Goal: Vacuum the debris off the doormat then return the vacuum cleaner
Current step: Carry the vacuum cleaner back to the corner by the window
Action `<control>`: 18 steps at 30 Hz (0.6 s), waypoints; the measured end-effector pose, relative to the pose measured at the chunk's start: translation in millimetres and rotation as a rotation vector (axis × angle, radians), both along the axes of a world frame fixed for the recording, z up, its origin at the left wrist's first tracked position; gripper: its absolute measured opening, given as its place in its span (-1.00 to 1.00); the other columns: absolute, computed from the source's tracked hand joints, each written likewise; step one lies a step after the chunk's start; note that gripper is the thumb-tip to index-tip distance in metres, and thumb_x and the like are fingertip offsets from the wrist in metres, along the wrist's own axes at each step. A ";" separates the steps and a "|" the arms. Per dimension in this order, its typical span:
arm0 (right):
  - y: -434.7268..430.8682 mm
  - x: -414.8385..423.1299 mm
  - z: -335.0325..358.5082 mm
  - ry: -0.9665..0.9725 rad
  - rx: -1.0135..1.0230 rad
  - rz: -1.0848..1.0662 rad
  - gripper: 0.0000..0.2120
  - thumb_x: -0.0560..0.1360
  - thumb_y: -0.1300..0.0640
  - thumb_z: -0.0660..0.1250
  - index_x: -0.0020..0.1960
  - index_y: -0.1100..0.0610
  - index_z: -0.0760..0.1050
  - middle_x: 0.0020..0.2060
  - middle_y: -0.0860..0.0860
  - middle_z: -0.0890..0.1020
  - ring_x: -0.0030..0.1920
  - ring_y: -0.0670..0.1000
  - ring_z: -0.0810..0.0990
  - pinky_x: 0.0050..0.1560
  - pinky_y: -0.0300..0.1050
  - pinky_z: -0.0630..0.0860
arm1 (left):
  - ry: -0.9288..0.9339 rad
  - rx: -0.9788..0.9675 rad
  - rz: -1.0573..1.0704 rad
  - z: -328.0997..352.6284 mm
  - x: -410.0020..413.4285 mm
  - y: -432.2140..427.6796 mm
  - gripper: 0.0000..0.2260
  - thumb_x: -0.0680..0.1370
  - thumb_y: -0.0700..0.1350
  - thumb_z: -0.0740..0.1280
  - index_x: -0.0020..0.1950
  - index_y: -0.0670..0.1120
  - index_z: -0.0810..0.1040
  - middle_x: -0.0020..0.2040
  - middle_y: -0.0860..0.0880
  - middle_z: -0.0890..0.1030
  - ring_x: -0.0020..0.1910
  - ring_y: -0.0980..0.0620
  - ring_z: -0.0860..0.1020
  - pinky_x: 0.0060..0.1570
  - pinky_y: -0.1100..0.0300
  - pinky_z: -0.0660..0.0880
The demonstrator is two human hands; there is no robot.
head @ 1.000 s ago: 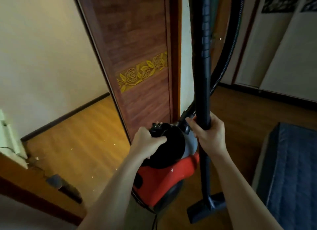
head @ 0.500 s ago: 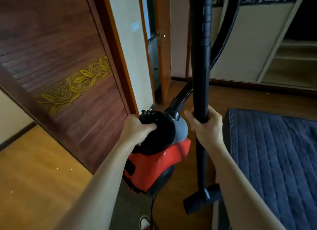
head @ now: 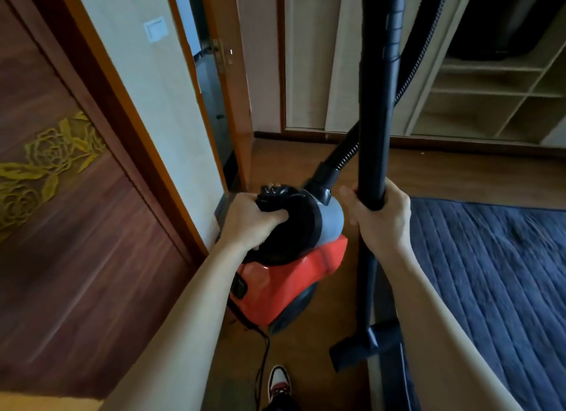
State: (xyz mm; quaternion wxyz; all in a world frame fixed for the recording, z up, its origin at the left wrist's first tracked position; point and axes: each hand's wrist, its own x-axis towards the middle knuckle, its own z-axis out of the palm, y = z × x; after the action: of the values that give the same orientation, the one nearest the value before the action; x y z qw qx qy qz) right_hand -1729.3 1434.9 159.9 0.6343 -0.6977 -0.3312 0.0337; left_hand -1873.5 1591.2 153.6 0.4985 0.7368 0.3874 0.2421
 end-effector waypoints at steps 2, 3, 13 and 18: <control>34.0 17.6 2.0 0.011 -0.009 -0.055 -0.77 0.47 0.28 0.53 -0.16 0.37 0.50 -0.31 0.37 0.55 -0.37 0.22 0.49 -0.34 -0.01 0.49 | -0.002 0.016 -0.054 3.1 23.4 31.3 -0.70 0.39 -0.24 0.47 -0.49 -0.06 0.48 -0.63 0.10 0.46 -0.66 0.17 0.41 -0.61 0.28 0.25; 50.4 25.9 3.9 0.010 -0.005 -0.085 -0.76 0.46 0.29 0.54 -0.17 0.37 0.50 -0.29 0.37 0.56 -0.39 0.10 0.47 -0.38 -0.14 0.47 | -0.002 0.018 -0.077 5.6 35.3 47.3 -0.70 0.40 -0.24 0.46 -0.49 -0.06 0.48 -0.63 0.11 0.45 -0.67 0.19 0.40 -0.61 0.30 0.24; 148.3 97.3 16.8 -0.029 -0.006 -0.162 -0.72 0.47 0.31 0.52 -0.19 0.41 0.43 -0.34 0.37 0.50 -0.41 0.16 0.43 -0.42 -0.13 0.41 | -0.004 0.025 -0.129 4.2 126.6 158.5 -0.70 0.34 -0.14 0.42 -0.54 -0.05 0.39 -0.61 0.06 0.41 -0.64 0.09 0.39 -0.52 0.22 0.30; 186.3 142.0 9.2 -0.011 0.012 -0.150 -0.73 0.48 0.31 0.51 -0.21 0.38 0.43 -0.38 0.36 0.49 -0.39 0.27 0.45 -0.38 0.05 0.43 | 0.024 0.037 -0.115 -4.2 172.9 198.5 -0.75 0.36 -0.17 0.40 -0.46 -0.18 0.42 -0.58 -0.01 0.41 -0.62 0.04 0.39 -0.52 0.19 0.31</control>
State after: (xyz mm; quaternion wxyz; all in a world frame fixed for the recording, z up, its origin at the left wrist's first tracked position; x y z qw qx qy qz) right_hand -1587.3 1621.2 169.1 0.6372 -0.7170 -0.2819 -0.0198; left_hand -1700.6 1789.7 149.4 0.4932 0.7698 0.3458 0.2113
